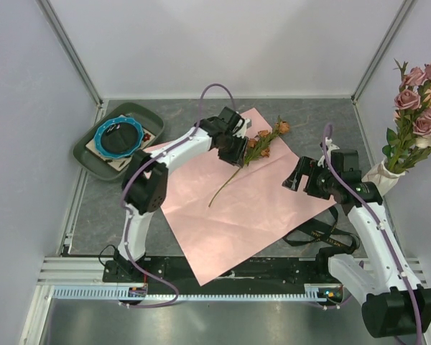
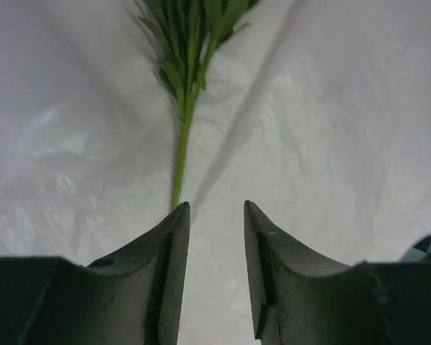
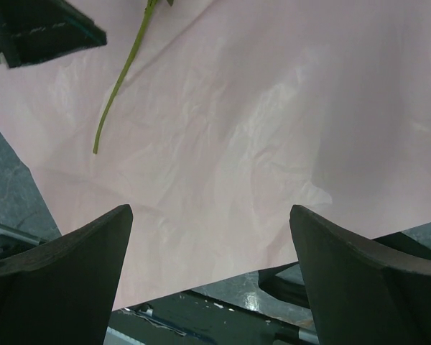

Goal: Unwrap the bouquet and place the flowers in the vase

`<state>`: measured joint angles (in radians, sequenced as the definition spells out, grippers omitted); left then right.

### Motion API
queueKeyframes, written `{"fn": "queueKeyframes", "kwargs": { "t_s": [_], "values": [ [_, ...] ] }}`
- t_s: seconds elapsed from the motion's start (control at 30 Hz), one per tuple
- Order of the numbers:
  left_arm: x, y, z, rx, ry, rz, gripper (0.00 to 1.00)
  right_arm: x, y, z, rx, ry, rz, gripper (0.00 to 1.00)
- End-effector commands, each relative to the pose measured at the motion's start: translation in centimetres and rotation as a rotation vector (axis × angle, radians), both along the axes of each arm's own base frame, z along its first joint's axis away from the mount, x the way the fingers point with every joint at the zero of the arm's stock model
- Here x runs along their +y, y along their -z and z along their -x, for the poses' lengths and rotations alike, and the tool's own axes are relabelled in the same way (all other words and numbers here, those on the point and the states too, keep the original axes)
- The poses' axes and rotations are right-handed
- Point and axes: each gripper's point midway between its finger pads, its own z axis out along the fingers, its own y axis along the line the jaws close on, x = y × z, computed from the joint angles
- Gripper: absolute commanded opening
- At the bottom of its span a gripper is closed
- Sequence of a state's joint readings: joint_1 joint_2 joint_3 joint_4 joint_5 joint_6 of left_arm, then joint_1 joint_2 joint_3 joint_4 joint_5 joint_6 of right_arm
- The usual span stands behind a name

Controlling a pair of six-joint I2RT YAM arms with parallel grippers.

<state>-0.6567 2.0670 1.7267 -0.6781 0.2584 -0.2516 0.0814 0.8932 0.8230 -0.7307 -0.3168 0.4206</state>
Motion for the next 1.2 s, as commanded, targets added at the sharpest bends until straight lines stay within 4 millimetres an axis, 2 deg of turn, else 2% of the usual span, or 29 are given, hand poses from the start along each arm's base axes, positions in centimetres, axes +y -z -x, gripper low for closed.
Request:
{"fn": "queueKeyframes", "kwargs": {
  "t_s": [0.0,0.13,0.17,0.2,0.23,0.27,0.37,0.47,0.53,0.67,0.73,0.77,0.87,1.03,1.13,1.17],
  "values": [
    [2.0,2.5,-3.2,-0.056,0.039,-0.211,0.42,1.1,-0.9,-0.5,-0.065,-0.084,-0.028,0.98],
    [1.4,4.3,-3.4,-0.062,0.054,-0.274,0.43,1.5,-1.9,-0.4,-0.124,-0.103,-0.048,0.98],
    [1.2,5.2,-3.3,-0.045,0.064,-0.285,0.40,1.5,-2.1,-0.3,-0.137,-0.104,-0.047,0.98],
    [1.2,5.7,-3.2,-0.037,0.064,-0.298,0.31,1.5,-2.0,-0.2,-0.136,-0.105,-0.048,0.98],
    [1.1,6.0,-3.0,-0.030,0.066,-0.312,0.28,1.6,-1.9,-0.1,-0.135,-0.108,-0.049,0.98],
    [1.2,6.8,-2.8,-0.017,0.068,-0.327,0.28,1.6,-1.9,-0.1,-0.134,-0.108,-0.052,0.98],
    [1.2,7.5,-2.4,0.003,0.059,-0.332,0.32,1.8,-1.7,0.1,-0.122,-0.120,-0.063,0.98],
    [1.1,7.6,-2.1,0.005,0.057,-0.328,0.37,1.7,-1.9,0.1,-0.125,-0.114,-0.061,0.98],
    [0.8,7.0,-2.2,-0.013,0.050,-0.315,0.41,1.7,-2.1,0.1,-0.129,-0.106,-0.061,0.98],
    [0.6,4.8,-2.5,-0.057,0.014,-0.298,0.42,1.7,-1.9,0.2,-0.119,-0.085,-0.076,0.98],
    [0.2,3.0,-2.7,-0.087,-0.006,-0.261,0.50,1.7,-1.8,0.2,-0.122,-0.079,-0.083,0.99],
    [-0.1,2.7,-2.6,-0.083,-0.003,-0.242,0.60,1.7,-1.5,0.3,-0.116,-0.069,-0.091,0.98],
    [-1.0,1.8,-1.9,-0.063,0.017,-0.191,0.67,1.8,-1.0,0.1,-0.117,-0.055,-0.107,0.98],
    [-1.1,2.7,-1.4,-0.053,0.020,-0.205,0.63,2.2,-0.6,0.2,-0.101,-0.045,-0.140,0.98],
    [-1.8,3.9,-0.6,-0.028,0.044,-0.199,0.57,2.1,-0.6,0.2,-0.102,-0.039,-0.140,0.98],
    [-2.0,4.3,-0.3,-0.023,0.050,-0.205,0.52,2.1,-0.7,0.2,-0.106,-0.035,-0.138,0.98]
  ]
}}
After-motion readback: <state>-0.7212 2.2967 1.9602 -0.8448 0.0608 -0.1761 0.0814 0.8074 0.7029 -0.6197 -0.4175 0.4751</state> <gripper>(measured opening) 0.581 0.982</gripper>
